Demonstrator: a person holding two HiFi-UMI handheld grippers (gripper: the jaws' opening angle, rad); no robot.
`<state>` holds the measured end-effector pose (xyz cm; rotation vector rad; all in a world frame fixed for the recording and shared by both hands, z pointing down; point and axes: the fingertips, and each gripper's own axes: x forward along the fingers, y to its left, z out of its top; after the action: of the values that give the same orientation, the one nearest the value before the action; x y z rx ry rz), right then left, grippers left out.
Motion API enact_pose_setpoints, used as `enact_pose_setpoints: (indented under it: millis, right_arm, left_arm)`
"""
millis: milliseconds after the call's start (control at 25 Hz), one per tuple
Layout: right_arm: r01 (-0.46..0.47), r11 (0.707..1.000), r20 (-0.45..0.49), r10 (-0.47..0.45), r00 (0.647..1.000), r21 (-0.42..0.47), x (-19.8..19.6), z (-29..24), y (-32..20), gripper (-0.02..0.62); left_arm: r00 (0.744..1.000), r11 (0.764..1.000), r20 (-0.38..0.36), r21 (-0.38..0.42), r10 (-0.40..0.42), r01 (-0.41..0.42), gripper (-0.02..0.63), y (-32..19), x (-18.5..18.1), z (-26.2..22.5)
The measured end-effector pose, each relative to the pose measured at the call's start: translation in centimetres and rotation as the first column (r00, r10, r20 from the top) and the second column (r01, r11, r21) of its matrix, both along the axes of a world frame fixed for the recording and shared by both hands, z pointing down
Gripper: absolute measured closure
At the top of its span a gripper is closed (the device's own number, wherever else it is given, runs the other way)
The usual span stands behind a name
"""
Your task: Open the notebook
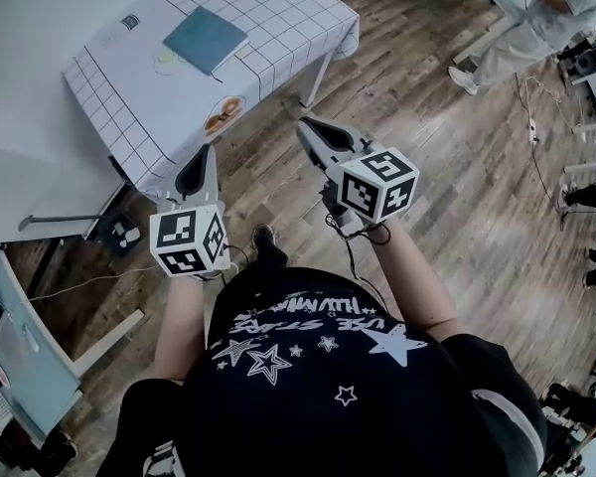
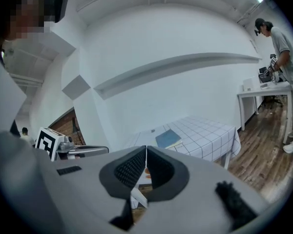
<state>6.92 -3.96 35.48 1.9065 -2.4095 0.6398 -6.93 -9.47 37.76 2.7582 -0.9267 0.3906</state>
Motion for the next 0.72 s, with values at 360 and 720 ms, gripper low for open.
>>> enact_pose_setpoints:
  millis: [360,720]
  right_arm:
    - [0.030,0.999,-0.027,-0.029,0.999,0.016,0.3,0.2,-8.4,0.578]
    - [0.028,1.000,-0.001,-0.028,1.000,-0.003,2.9,2.3,-10.8,0.578]
  left_arm:
    - [1.000,1.000,-0.004,-0.008,0.030,-0.030,0.597,-6.4,1.6,2.0]
    - [1.000,0.999,0.030,-0.035,-0.005,0.006,0.597,-9.4,2.4,4.2]
